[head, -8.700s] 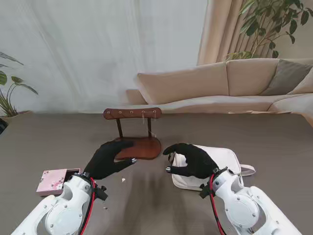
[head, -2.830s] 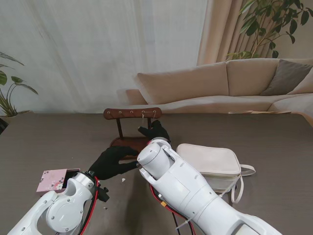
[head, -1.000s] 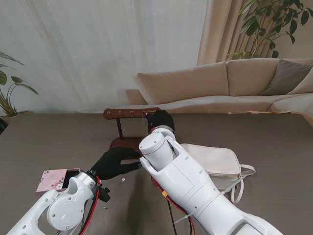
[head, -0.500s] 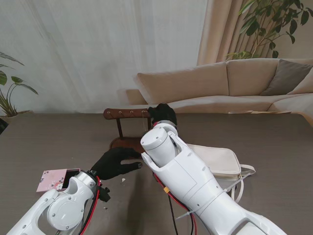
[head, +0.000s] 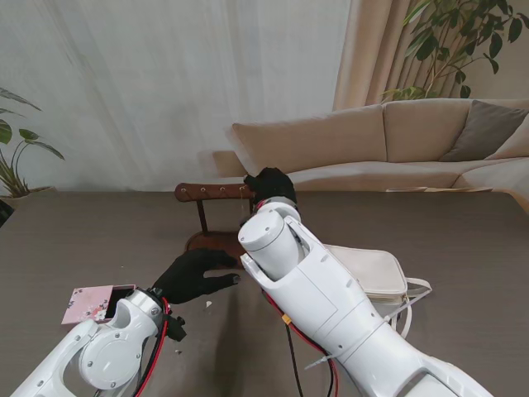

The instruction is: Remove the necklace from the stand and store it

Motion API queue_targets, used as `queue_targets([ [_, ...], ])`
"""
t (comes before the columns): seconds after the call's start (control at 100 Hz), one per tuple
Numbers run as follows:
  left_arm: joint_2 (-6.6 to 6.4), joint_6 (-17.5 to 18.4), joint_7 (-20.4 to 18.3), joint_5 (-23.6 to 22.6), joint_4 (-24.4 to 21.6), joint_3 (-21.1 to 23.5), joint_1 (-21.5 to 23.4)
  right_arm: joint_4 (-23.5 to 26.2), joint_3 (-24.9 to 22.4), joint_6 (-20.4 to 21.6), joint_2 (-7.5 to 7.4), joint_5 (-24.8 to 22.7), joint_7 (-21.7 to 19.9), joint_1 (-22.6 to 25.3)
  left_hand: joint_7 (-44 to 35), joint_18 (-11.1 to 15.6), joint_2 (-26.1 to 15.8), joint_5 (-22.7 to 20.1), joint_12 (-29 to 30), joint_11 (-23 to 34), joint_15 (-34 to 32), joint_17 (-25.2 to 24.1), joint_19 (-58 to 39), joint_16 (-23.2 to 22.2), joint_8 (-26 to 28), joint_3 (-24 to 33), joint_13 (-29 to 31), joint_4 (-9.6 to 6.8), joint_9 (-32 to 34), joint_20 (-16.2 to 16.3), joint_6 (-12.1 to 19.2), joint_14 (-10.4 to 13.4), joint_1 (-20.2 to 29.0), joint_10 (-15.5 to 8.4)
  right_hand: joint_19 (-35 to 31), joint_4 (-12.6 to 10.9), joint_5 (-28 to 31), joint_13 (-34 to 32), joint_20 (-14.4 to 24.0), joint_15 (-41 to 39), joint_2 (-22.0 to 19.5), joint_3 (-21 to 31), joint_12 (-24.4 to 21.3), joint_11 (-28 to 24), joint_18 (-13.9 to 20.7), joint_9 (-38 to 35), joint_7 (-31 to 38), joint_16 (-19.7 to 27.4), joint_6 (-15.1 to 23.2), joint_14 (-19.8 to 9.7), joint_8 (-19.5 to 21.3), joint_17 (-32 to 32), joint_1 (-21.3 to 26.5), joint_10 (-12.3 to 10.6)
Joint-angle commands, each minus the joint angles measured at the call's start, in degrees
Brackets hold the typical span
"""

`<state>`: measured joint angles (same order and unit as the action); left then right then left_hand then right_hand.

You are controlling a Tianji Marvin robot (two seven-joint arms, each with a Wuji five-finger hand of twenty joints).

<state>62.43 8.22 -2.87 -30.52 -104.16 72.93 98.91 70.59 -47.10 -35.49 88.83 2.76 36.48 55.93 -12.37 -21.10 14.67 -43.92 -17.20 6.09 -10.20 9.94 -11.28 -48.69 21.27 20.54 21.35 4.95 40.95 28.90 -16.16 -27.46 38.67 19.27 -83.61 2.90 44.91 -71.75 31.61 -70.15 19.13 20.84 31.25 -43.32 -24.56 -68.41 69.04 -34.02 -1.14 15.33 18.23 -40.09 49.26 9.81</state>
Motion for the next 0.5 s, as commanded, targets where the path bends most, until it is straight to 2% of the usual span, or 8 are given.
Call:
queue_targets([
  [0.0, 0.14, -0.01, -0.85, -0.13, -0.56, 0.25, 0.5, 1.11, 0.42, -0.11, 0.23, -0.26, -1.42, -0.21, -0.36, 0.06, -2.79, -0.84, -0.61, 0.07, 0.27, 0.03, -0.16, 0.17, 0.48, -1.09, 1.06, -2.58, 0.13, 0.68, 0.91, -0.67, 1.03, 0.37, -3.76, 1.47, 0.94, -2.72, -1.58, -1.55, 1.02, -2.71, 0.66, 0.64, -0.81, -2.18, 0.35, -0.96, 1.48, -0.49, -0.13, -8.62, 2.51, -1.77],
  [0.27, 0.22, -0.13, -0.21, -0.75, -1.63, 1.11, 1.73, 2.33, 1.3, -0.41, 0.51, 0.03, -1.94, -0.58, -0.38, 0.04, -2.75, -0.89, -0.62, 0.08, 0.3, -0.02, -0.13, 0.15, 0.5, -1.13, 1.08, -2.57, 0.2, 0.66, 0.86, -0.8, 1.0, 0.37, -3.77, 1.69, 1.53, -2.81, -1.67, -2.15, 1.35, -3.73, 0.27, 2.43, -0.96, -3.34, -0.89, -1.4, 0.13, -0.8, -0.87, -9.27, 3.79, -1.36],
  [0.49, 0.25, -0.21, 0.08, -1.11, -2.19, 1.56, 2.37, 4.55, 1.83, -0.61, -0.04, -0.62, -3.2, -0.17, -0.35, 0.05, -2.83, -0.82, -0.62, 0.07, 0.37, 0.01, -0.15, 0.22, 0.5, -1.15, 1.08, -2.58, 0.21, 0.68, 0.95, -0.78, 1.01, 0.31, -3.83, 1.7, 2.56, -2.82, -1.67, -3.08, 1.39, -4.42, 0.32, 2.81, -0.93, -4.58, -1.29, -1.94, -0.47, -1.33, -0.79, -9.84, 4.27, -1.28],
])
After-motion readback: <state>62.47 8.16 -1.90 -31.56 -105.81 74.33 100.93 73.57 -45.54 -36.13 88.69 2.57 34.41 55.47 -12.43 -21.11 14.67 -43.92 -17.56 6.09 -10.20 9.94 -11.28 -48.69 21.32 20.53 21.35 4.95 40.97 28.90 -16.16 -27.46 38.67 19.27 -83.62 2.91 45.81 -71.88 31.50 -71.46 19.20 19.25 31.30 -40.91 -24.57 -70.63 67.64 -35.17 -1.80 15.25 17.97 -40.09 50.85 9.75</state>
